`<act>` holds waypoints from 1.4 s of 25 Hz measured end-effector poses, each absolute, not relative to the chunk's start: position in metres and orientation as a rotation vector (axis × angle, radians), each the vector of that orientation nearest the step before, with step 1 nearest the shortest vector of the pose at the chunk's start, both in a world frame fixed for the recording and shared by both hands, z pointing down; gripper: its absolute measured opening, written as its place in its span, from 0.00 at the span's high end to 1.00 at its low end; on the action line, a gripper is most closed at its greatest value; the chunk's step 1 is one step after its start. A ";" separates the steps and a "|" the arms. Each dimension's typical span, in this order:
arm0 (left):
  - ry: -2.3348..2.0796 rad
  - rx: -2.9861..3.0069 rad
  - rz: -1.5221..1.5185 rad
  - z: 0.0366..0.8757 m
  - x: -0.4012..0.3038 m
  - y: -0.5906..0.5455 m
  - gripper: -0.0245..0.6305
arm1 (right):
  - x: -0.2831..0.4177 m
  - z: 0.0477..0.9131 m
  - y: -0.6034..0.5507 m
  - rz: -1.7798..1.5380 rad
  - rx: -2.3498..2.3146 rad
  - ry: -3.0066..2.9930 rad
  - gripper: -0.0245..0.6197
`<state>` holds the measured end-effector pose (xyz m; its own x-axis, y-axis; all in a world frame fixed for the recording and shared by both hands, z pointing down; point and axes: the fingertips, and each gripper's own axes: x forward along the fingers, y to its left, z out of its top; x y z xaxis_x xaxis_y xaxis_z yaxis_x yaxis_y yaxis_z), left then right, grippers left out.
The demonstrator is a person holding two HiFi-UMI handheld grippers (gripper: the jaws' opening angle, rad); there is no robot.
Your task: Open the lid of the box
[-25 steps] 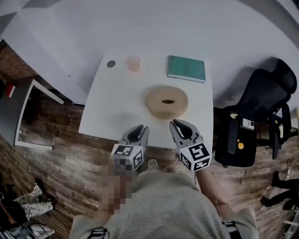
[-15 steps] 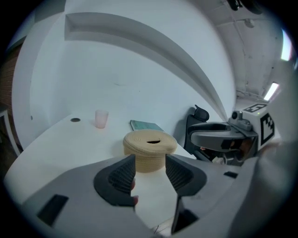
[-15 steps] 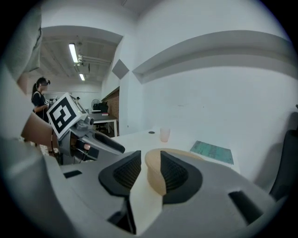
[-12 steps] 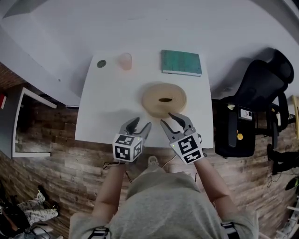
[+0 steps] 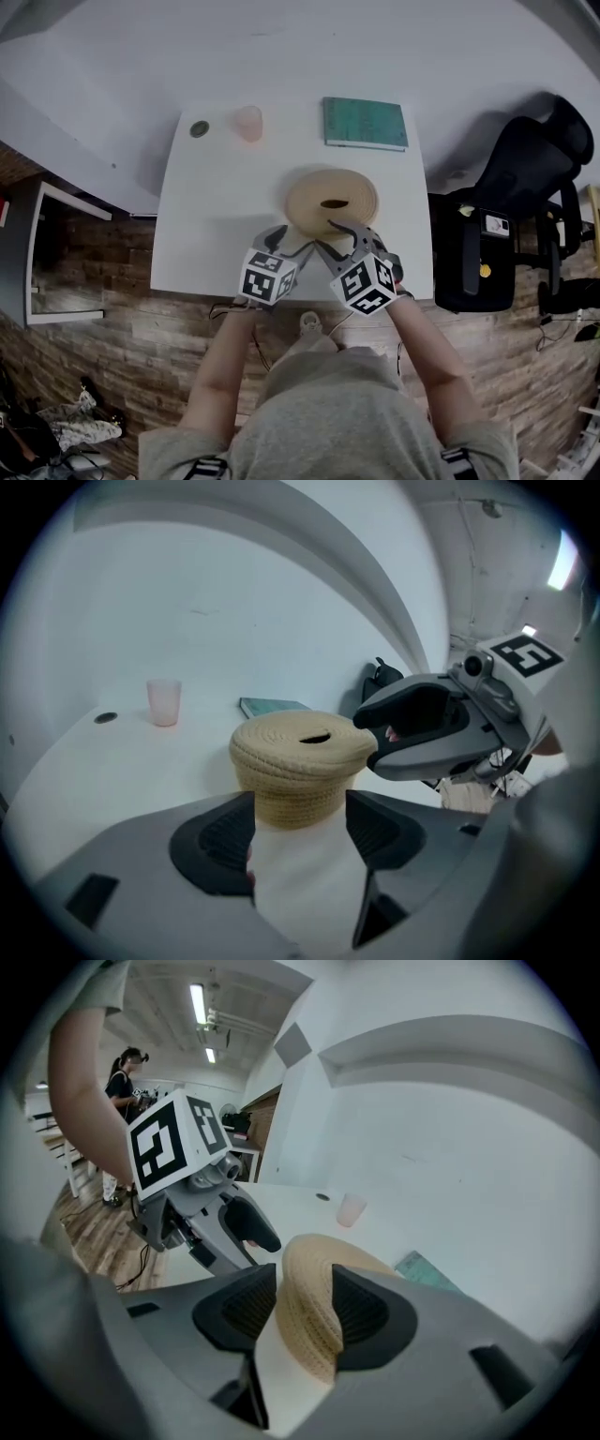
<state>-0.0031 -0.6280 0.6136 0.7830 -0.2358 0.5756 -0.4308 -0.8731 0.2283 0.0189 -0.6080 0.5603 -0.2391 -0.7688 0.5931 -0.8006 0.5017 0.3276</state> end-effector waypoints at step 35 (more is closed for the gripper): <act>-0.437 2.582 0.877 0.659 0.018 -0.653 0.49 | 0.010 0.602 -0.634 -0.149 0.942 -1.888 0.73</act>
<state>0.0183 -0.6531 0.6593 0.7571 -0.1674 0.6315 -0.4030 -0.8805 0.2497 0.0102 -0.6344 0.6019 -0.2164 -0.6636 0.7161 -0.5433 0.6913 0.4764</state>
